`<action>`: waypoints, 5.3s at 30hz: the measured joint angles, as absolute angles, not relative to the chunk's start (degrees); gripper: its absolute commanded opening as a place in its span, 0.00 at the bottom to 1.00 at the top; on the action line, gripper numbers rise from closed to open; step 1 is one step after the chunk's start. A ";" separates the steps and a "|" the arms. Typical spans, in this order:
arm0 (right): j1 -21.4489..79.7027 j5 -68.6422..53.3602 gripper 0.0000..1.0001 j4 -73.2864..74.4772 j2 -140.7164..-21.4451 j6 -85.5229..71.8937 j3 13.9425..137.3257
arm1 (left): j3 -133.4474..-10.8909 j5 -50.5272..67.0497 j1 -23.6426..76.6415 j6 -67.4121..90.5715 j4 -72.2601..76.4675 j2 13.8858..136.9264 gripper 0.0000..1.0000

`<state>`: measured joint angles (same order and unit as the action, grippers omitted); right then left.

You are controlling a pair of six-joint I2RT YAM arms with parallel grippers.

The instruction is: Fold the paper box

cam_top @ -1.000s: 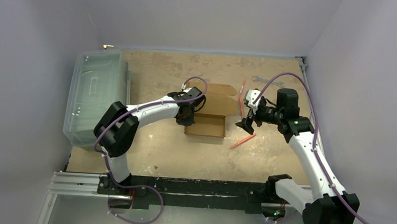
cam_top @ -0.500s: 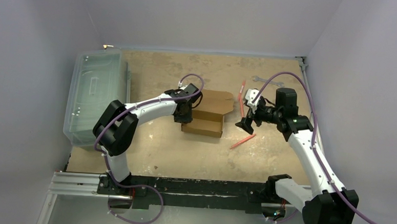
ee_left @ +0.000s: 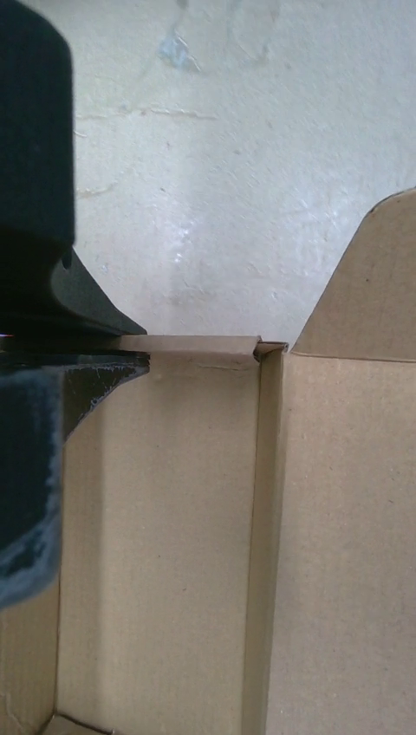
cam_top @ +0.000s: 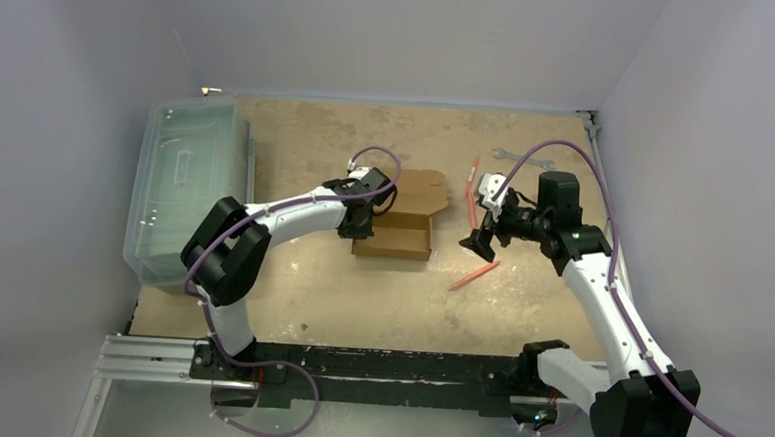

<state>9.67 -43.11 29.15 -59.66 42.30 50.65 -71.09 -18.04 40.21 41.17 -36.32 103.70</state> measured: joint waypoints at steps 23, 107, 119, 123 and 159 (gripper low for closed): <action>9.67 -43.16 0.99 29.21 -60.75 42.46 50.65 | -63.33 -31.79 45.34 46.92 -32.14 96.29 0.33; 31.20 -1.96 0.00 -11.70 -83.96 -2.35 42.83 | -48.64 -51.37 61.63 64.88 -17.12 88.38 0.49; 32.71 0.60 0.00 -11.73 -83.96 -0.64 42.83 | -42.65 -39.35 55.51 64.62 -11.62 80.36 0.37; 33.10 0.75 0.00 -11.73 -83.96 0.25 42.83 | -43.59 -37.82 55.51 65.65 -12.32 83.55 0.15; 26.81 -28.23 0.81 9.26 -69.47 22.81 50.61 | -51.05 -42.87 49.25 41.78 -8.05 92.92 0.00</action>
